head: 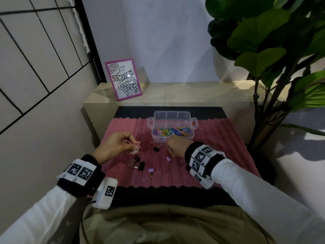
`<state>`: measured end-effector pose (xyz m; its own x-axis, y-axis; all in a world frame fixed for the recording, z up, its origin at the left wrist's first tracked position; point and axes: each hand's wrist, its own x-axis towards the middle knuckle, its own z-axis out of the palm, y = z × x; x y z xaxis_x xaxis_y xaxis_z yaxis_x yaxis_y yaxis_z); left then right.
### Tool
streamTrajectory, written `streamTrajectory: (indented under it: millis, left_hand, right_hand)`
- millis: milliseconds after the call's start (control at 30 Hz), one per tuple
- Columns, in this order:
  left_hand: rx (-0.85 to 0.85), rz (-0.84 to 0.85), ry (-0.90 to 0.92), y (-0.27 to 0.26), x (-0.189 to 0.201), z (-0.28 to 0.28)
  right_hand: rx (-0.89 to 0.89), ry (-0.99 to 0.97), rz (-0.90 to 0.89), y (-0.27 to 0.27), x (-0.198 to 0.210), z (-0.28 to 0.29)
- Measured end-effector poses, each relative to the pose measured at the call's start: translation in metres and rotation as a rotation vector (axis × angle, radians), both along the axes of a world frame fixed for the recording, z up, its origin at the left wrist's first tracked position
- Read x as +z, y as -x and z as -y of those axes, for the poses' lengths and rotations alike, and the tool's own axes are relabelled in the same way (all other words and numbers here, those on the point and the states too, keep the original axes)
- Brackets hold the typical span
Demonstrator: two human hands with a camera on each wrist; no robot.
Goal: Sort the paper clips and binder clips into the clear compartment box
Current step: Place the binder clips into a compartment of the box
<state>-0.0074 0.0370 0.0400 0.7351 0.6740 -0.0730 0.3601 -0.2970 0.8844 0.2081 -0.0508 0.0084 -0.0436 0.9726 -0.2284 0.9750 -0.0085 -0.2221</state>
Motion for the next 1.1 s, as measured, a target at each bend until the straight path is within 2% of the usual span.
streamTrajectory:
  millis: [133, 300, 433, 500, 600, 700, 833, 967, 1100]
  left_hand:
    - [-0.013, 0.006, 0.044, 0.000, 0.000, 0.002]
    - [-0.013, -0.024, 0.025, -0.010, 0.002, -0.006]
    - [-0.069, -0.050, -0.180, -0.053, 0.015, -0.014]
    - [-0.051, -0.056, -0.277, -0.080, 0.019, -0.020]
    - [-0.108, -0.122, -0.387, -0.109, 0.017, -0.030]
    - [-0.180, -0.234, -0.400, -0.115, 0.013, -0.038]
    - [-0.261, -0.275, -0.481, -0.100, 0.015, -0.032]
    - [-0.193, -0.277, -0.507, -0.074, 0.017, -0.025]
    - [-0.217, -0.355, -0.492, -0.038, 0.014, -0.018]
  right_hand:
    - [-0.107, -0.109, -0.226, -0.015, 0.005, 0.023]
    - [-0.374, -0.267, -0.760, -0.050, 0.010, 0.076]
    - [-0.538, -0.287, -1.069, -0.061, 0.014, 0.093]
    - [-0.560, -0.285, -1.133, -0.063, 0.013, 0.093]
    - [-0.567, -0.273, -1.089, -0.068, 0.013, 0.086]
    - [-0.540, -0.284, -1.031, -0.075, 0.019, 0.070]
    - [-0.460, -0.302, -0.874, -0.080, 0.039, 0.038]
    - [-0.465, -0.312, -0.719, -0.071, 0.051, 0.006]
    - [-0.406, -0.276, -0.546, -0.057, 0.050, -0.004]
